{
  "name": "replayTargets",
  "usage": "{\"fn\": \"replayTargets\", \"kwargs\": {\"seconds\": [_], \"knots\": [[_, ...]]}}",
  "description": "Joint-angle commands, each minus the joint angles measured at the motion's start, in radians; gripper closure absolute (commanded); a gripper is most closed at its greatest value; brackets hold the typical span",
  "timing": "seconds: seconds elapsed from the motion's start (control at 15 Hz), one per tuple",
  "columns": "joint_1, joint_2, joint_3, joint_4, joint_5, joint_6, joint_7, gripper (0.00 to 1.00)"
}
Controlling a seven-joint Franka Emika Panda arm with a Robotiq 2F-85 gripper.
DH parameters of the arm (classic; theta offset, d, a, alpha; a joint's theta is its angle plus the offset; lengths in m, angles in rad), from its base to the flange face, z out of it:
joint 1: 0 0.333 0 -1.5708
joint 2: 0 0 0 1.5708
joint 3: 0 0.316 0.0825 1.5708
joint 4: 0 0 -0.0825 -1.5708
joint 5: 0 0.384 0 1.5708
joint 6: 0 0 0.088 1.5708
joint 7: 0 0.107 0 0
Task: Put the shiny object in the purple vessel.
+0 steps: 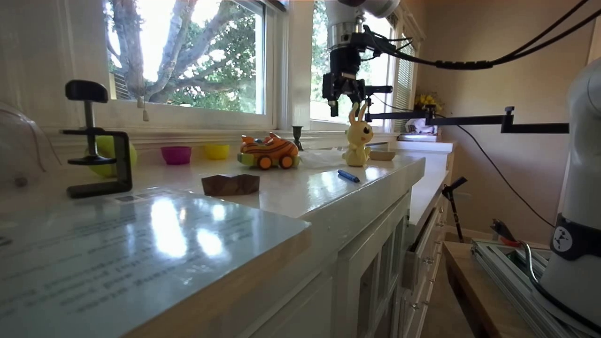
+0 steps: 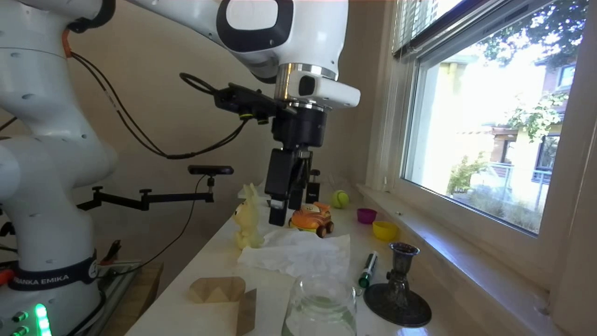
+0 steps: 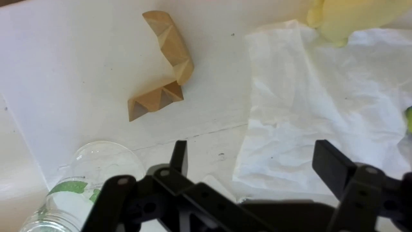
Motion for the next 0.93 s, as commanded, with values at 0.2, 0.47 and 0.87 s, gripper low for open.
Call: {"fn": "replayTargets", "kwargs": {"seconds": [0.2, 0.47, 0.87], "knots": [[-0.007, 0.068, -0.021, -0.016, -0.014, 0.202, -0.015, 0.0], [0.008, 0.101, -0.016, -0.036, 0.01, 0.298, -0.066, 0.0], [0.051, 0.148, 0.012, -0.021, 0.057, 0.326, -0.177, 0.0]]}}
